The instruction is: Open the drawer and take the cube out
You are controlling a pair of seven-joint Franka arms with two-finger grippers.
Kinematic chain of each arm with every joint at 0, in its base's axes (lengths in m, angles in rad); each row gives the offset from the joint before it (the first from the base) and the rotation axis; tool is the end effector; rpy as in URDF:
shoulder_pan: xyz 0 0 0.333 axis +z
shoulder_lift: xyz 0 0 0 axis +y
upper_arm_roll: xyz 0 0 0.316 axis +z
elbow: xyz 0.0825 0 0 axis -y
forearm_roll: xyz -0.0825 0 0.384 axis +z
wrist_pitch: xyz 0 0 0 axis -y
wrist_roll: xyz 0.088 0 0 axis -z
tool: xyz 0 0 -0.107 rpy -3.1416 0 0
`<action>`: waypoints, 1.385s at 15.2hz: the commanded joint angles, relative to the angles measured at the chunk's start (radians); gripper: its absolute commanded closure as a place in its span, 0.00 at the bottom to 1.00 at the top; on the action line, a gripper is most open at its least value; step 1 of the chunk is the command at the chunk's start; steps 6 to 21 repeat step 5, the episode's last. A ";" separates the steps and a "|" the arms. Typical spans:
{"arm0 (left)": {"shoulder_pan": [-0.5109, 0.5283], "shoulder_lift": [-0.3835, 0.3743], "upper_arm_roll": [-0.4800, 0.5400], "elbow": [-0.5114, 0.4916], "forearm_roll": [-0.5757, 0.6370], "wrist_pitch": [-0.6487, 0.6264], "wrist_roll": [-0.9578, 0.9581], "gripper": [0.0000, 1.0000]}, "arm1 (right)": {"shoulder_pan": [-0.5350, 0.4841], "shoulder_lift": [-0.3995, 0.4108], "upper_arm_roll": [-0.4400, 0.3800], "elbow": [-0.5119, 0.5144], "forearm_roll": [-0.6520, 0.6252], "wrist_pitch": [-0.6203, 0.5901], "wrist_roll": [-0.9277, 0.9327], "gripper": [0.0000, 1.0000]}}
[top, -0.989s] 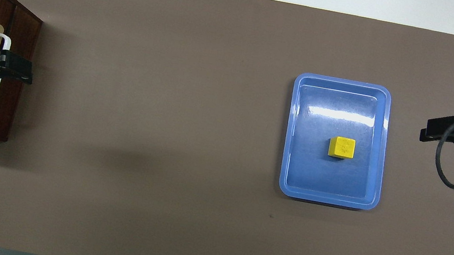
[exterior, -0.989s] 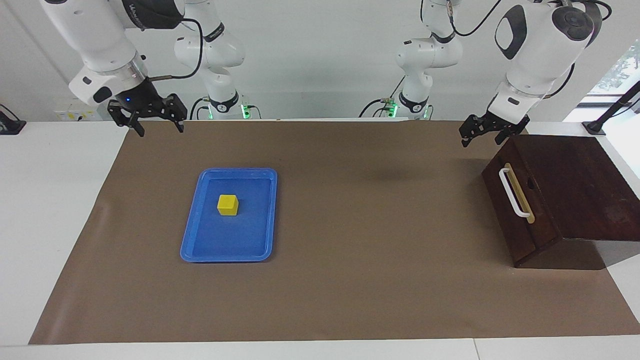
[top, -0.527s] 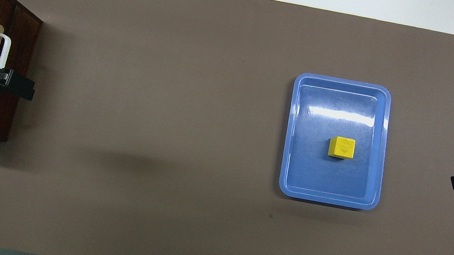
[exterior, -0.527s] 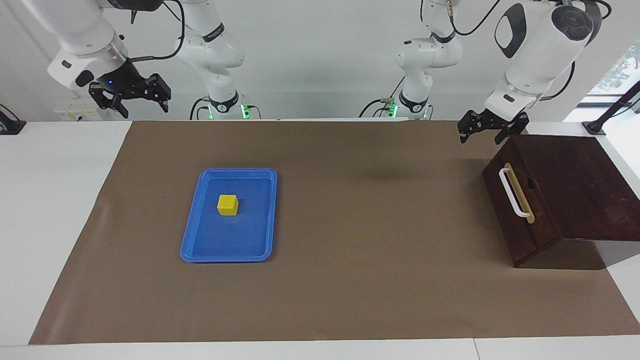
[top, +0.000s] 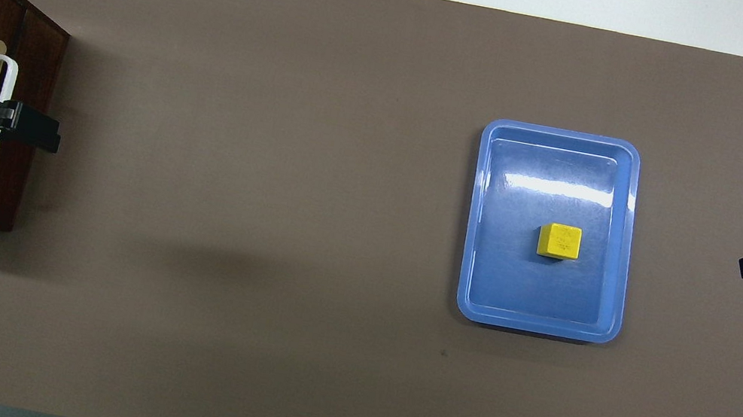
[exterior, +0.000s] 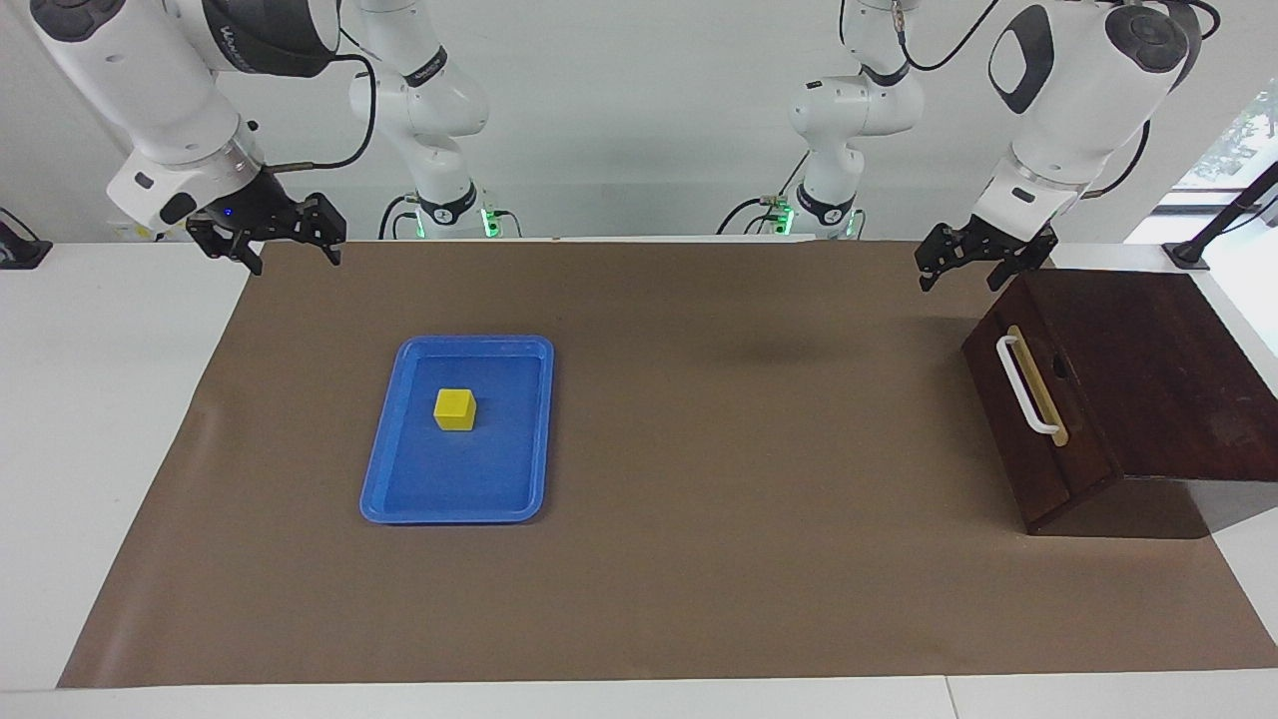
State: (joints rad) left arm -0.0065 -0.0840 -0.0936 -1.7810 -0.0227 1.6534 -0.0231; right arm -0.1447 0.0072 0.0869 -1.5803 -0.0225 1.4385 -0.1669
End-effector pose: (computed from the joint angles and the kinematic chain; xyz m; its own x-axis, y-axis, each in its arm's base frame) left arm 0.5273 -0.0570 0.5774 0.9963 -0.0743 -0.0443 -0.0738 -0.9972 0.0137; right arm 0.5402 -0.0341 0.6056 0.9829 0.1066 -0.1500 0.1074 -0.9942 -0.0031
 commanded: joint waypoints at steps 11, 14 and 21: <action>-0.009 -0.017 0.009 0.000 -0.014 0.005 -0.014 0.00 | -0.006 -0.015 0.010 -0.001 -0.024 -0.007 0.032 0.00; -0.009 -0.017 0.009 0.000 -0.014 0.005 -0.014 0.00 | -0.006 -0.015 0.010 -0.001 -0.024 -0.007 0.032 0.00; -0.009 -0.017 0.009 0.000 -0.014 0.005 -0.014 0.00 | -0.006 -0.015 0.010 -0.001 -0.024 -0.007 0.032 0.00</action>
